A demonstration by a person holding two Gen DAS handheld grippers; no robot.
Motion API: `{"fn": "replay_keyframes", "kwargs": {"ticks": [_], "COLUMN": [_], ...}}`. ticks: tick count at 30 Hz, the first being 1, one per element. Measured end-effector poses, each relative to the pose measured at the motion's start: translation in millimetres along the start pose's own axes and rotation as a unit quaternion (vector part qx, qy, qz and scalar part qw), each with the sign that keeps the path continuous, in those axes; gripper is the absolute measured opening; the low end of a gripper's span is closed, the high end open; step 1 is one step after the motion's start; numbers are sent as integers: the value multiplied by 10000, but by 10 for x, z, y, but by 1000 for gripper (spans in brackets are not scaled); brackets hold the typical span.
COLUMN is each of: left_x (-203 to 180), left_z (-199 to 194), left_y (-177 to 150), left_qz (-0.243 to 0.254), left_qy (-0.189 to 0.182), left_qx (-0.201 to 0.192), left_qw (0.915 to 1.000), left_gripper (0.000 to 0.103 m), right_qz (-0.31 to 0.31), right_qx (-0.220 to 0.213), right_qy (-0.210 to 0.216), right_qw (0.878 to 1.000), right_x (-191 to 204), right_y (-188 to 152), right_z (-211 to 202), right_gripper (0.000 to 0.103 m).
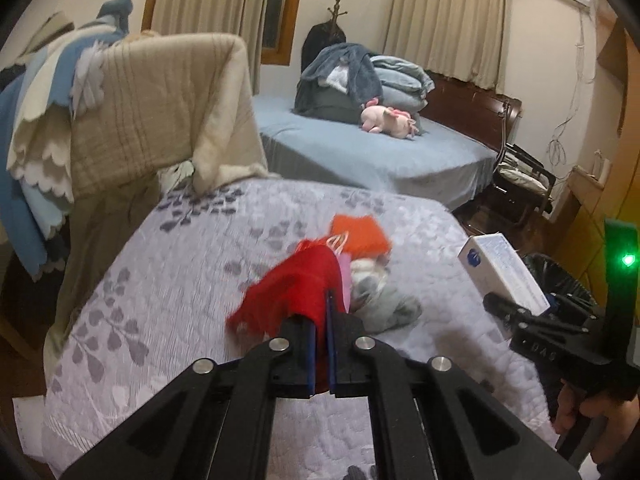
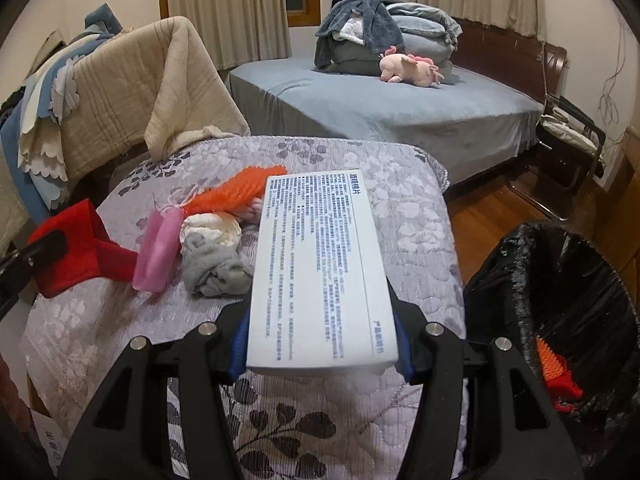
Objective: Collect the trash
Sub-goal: 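Carry the red glove over the bin and release it while the right gripper carries the white box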
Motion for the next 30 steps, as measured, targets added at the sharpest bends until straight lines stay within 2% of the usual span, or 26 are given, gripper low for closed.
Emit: {"fn": "replay_keyframes", "kwargs": {"ticks": [9, 18, 22, 30], "left_x": [-368, -1020, -1326, -2066], "left_z": [-214, -394, -296, -126], "left_y": [121, 159, 156, 190], "left_qz": [154, 535, 681, 1100], "left_qy": [-357, -938, -1184, -1737], "left_qx": [-176, -295, -228, -149], "left_qw": [9991, 9937, 9904, 9785], "left_gripper": [4, 4, 4, 4], "right_qz": [70, 215, 377, 831], "right_qx": [-205, -291, -294, -303], "right_qy": [82, -88, -237, -844], "right_qw": [9997, 9993, 9986, 9925], "right_x": [-131, -468, -716, -1518], "right_y": [117, 73, 6, -201], "right_z": [-375, -687, -784, -993], "right_gripper": [54, 54, 54, 54]}}
Point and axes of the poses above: each gripper's, at about its wrist camera, not at the fingertips, and z roughly the way its jaws point, x to its left, y to its top, the point moved 8 cm from there along z, roughly the way its jaws point, and after that the axes turned 6 degrees about x, right-handed, at the moved point
